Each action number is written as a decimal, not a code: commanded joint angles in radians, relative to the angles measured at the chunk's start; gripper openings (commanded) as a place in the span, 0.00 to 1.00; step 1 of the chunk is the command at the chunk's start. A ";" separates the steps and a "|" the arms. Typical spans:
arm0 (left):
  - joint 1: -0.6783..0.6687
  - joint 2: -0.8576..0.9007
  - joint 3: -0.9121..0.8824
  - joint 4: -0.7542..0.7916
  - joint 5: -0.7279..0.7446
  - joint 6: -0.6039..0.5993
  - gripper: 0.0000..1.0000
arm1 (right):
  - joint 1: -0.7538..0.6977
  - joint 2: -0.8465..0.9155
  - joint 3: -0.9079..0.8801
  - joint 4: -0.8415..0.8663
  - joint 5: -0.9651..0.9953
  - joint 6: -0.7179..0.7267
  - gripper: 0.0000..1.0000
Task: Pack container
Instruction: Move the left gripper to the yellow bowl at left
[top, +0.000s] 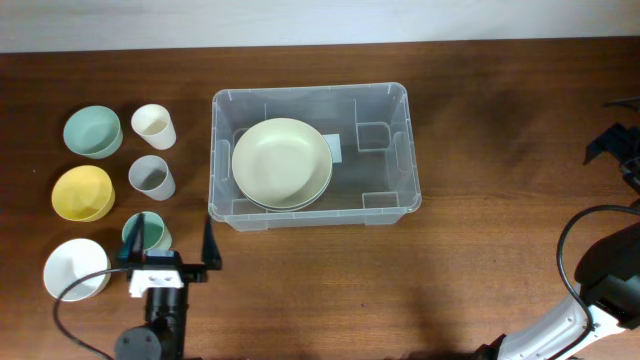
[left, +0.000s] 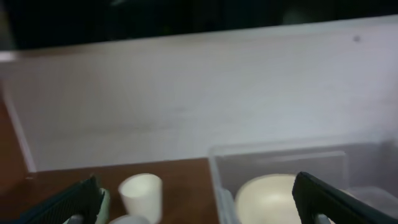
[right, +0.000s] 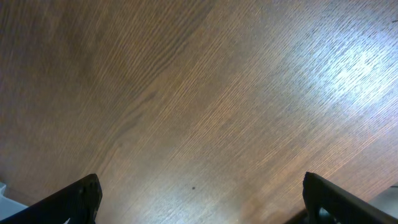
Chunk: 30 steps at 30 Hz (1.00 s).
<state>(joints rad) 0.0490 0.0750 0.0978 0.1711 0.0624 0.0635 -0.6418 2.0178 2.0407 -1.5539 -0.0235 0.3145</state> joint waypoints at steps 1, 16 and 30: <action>0.042 0.151 0.146 0.009 -0.075 0.059 0.99 | 0.000 -0.024 -0.005 0.002 0.009 0.008 0.99; 0.206 1.112 1.116 -0.670 0.008 0.007 0.99 | 0.000 -0.024 -0.005 0.002 0.009 0.008 0.99; 0.495 1.557 1.476 -1.070 0.136 -0.075 0.99 | 0.000 -0.024 -0.005 0.002 0.009 0.008 0.99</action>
<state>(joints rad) 0.5262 1.5833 1.5581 -0.8917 0.1688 0.0025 -0.6418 2.0178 2.0377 -1.5539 -0.0235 0.3141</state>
